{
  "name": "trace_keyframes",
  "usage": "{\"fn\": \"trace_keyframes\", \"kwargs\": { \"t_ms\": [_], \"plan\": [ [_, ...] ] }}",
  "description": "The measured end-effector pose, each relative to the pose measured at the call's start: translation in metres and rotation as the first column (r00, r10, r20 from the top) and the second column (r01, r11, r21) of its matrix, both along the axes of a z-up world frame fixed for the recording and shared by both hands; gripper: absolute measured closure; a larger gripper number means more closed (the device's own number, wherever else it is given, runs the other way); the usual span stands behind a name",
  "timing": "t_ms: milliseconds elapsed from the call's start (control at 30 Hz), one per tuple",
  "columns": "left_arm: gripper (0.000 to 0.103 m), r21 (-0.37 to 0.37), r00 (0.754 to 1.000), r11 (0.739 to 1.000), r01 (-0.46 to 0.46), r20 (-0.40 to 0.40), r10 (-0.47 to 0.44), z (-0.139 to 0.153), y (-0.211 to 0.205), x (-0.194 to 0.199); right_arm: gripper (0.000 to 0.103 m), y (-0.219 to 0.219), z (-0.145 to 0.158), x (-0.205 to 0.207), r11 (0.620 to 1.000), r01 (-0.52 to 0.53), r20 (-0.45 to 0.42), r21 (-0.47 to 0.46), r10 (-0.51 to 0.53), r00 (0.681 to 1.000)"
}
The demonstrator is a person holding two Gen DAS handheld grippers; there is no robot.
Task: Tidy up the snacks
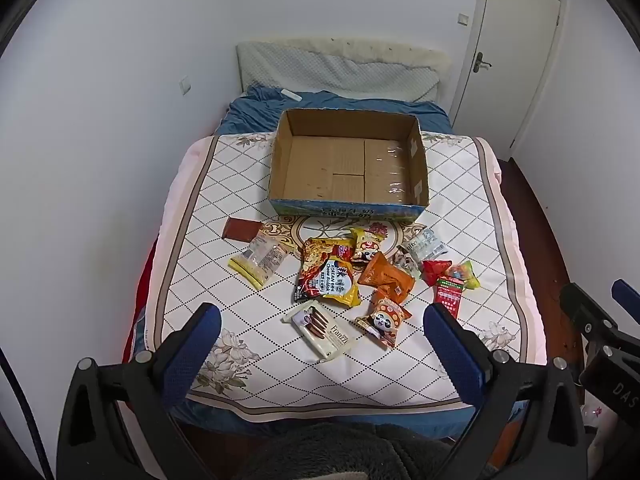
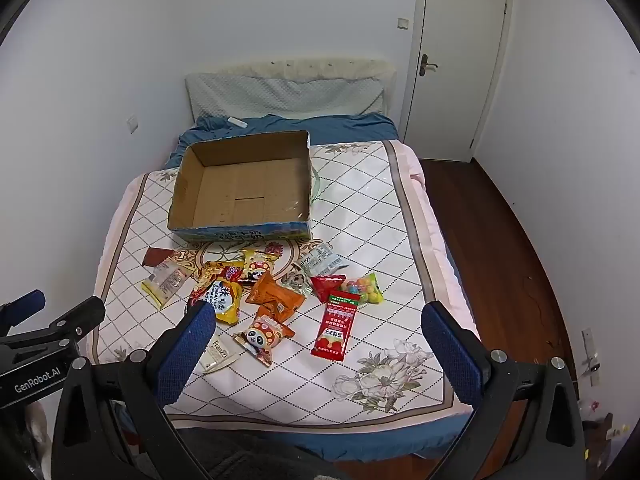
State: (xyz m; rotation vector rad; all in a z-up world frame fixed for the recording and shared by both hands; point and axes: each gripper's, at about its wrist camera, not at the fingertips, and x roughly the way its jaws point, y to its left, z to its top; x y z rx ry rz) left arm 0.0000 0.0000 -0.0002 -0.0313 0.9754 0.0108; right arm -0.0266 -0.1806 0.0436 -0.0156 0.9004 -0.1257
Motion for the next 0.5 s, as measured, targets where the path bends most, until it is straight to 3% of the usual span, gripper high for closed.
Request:
{"fn": "trace_keyframes", "kwargs": {
  "t_ms": [500],
  "plan": [
    [0.0, 0.006, 1.0, 1.0, 0.001, 0.008, -0.001, -0.001, -0.002, -0.001, 0.0, -0.001, 0.001, 0.006, 1.0, -0.004, 0.003, -0.019, 0.004, 1.0]
  ]
}}
